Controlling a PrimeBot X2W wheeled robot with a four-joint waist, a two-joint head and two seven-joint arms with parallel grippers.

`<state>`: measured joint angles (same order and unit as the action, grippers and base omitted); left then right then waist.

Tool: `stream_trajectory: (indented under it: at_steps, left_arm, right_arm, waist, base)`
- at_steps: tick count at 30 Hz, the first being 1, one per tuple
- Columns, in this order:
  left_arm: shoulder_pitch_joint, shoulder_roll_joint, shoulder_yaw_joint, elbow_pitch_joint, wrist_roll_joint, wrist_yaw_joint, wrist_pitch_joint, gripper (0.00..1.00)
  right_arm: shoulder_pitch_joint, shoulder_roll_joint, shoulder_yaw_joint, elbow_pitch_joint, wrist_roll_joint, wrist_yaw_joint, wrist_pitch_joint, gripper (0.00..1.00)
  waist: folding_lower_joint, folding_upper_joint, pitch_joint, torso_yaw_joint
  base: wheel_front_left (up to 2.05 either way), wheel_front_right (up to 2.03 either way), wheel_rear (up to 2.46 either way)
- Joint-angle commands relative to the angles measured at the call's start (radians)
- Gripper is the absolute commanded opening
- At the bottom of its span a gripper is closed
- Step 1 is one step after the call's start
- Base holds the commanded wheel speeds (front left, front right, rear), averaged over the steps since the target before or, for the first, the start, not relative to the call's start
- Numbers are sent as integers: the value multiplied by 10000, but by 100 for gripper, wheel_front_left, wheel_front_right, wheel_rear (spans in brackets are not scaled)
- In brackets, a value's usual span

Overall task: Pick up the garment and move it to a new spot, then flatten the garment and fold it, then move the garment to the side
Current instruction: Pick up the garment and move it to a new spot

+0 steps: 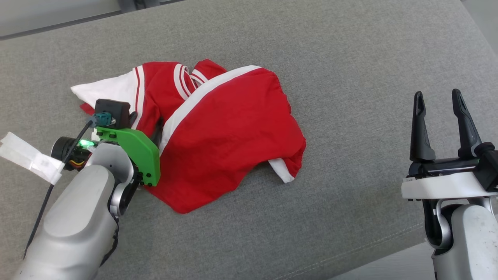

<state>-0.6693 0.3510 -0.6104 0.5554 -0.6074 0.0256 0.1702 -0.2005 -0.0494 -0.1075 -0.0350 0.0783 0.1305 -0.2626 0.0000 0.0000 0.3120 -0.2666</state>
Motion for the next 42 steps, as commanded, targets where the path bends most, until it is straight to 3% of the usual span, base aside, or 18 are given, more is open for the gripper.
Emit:
stream_trajectory:
  at_steps: [1,12,18,24,32,37,42]
  left_arm:
    - [-94,-72,29,82,-95,-76,-30,0]
    - [25,-247,124,-15,55,19,-1379,0]
    - [-508,218,454,-863,299,286,-1953,0]
    - [-1366,1249,847,-2246,633,538,-1626,0]
    - [-2314,2474,1346,-3991,683,692,-419,0]
    - [-2743,3422,1971,-3656,563,873,186,0]
    - [-2949,4519,2814,-2754,610,1180,-34,0]
  right_arm:
    - [-13,-17,29,22,88,4,-35,100]
    - [255,-20,39,77,-74,4,-33,100]
    - [329,-21,41,130,-109,4,-33,100]
    - [341,-21,51,153,-106,4,-35,100]
    - [329,-20,126,171,40,4,-35,100]
    - [82,-21,261,151,96,3,-35,100]
    - [-28,-20,229,74,47,4,-33,100]
  waist:
    - [0,0,-23,-1]
    - [0,0,-627,575]
    - [0,0,-972,996]
    - [0,0,-1098,1213]
    - [0,0,-1005,1188]
    - [0,0,-713,948]
    - [0,0,-293,682]
  base:
    - [0,0,0]
    - [0,0,0]
    - [0,0,0]
    - [0,0,0]
    - [0,0,0]
    - [0,0,0]
    - [0,0,0]
